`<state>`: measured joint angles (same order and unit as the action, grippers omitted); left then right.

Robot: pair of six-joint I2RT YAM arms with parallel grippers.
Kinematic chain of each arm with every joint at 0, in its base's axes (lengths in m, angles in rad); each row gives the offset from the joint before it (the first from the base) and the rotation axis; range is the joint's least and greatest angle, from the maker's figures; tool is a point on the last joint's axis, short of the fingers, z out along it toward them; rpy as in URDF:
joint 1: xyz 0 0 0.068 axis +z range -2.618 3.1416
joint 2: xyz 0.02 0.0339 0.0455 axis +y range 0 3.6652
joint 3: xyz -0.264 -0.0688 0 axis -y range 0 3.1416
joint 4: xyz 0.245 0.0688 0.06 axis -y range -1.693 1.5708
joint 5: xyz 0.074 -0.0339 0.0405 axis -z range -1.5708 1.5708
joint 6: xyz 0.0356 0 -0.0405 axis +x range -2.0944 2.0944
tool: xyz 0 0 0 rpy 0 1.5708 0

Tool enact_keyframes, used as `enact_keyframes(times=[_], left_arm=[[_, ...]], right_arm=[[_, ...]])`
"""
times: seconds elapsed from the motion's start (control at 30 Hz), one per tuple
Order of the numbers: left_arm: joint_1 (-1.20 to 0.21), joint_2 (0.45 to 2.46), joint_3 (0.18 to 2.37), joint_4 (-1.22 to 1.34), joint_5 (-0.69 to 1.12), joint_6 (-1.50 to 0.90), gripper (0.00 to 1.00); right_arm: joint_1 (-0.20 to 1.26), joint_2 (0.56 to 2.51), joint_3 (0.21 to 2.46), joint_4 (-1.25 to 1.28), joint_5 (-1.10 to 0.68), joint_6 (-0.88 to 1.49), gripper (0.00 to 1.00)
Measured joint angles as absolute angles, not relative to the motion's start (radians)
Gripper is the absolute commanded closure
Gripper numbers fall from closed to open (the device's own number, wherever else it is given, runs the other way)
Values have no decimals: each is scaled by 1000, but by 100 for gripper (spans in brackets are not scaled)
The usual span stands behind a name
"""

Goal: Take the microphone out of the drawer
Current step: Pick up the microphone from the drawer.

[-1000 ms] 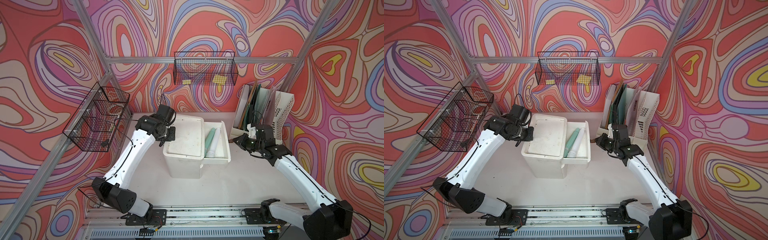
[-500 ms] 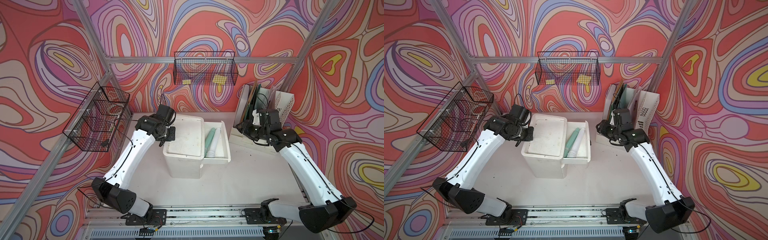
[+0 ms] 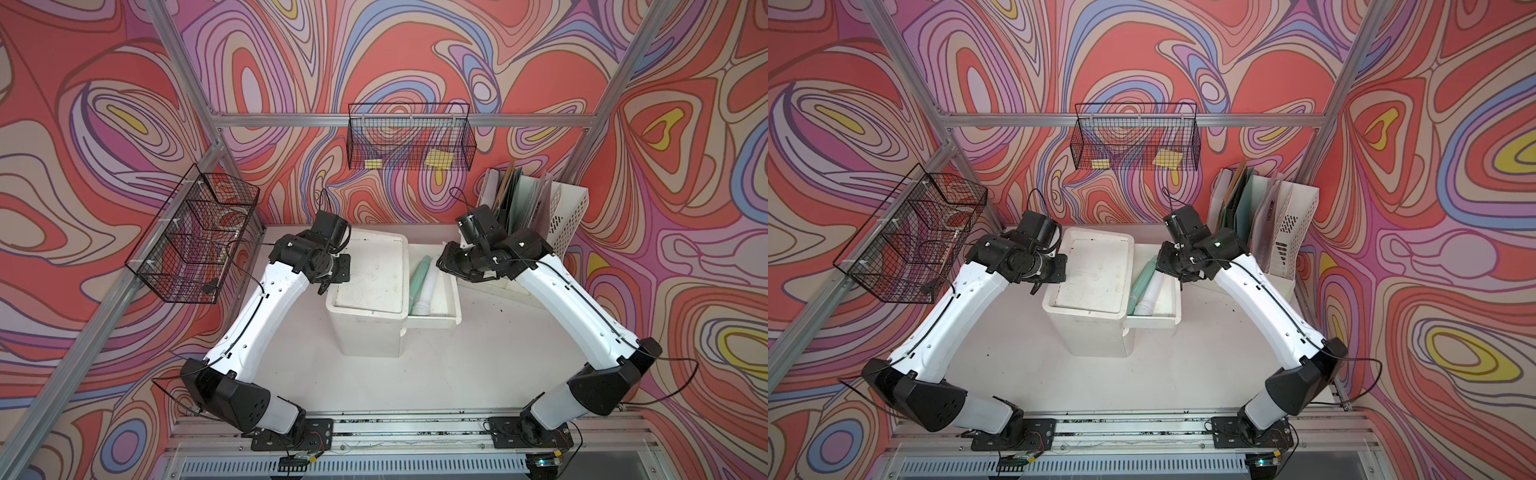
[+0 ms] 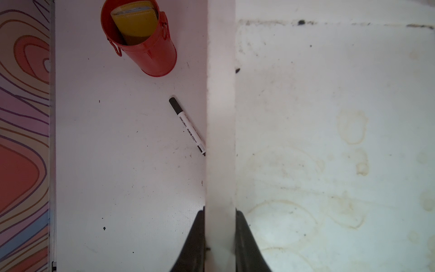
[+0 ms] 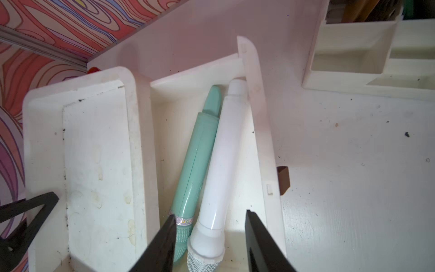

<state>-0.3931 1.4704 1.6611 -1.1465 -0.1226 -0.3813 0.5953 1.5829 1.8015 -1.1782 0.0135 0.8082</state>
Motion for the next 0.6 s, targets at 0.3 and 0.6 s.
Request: enact_keyframes(times=[0.3,0.6], left_arm=[[-393,1452,1632,-1116,-119,-379,100],[-393,1448,1628,-1111,-120,-378,100]], right_arm=[[654,1603,1753,-1179,30,903,54],[655,1632,1651,-1105,20,943,54]])
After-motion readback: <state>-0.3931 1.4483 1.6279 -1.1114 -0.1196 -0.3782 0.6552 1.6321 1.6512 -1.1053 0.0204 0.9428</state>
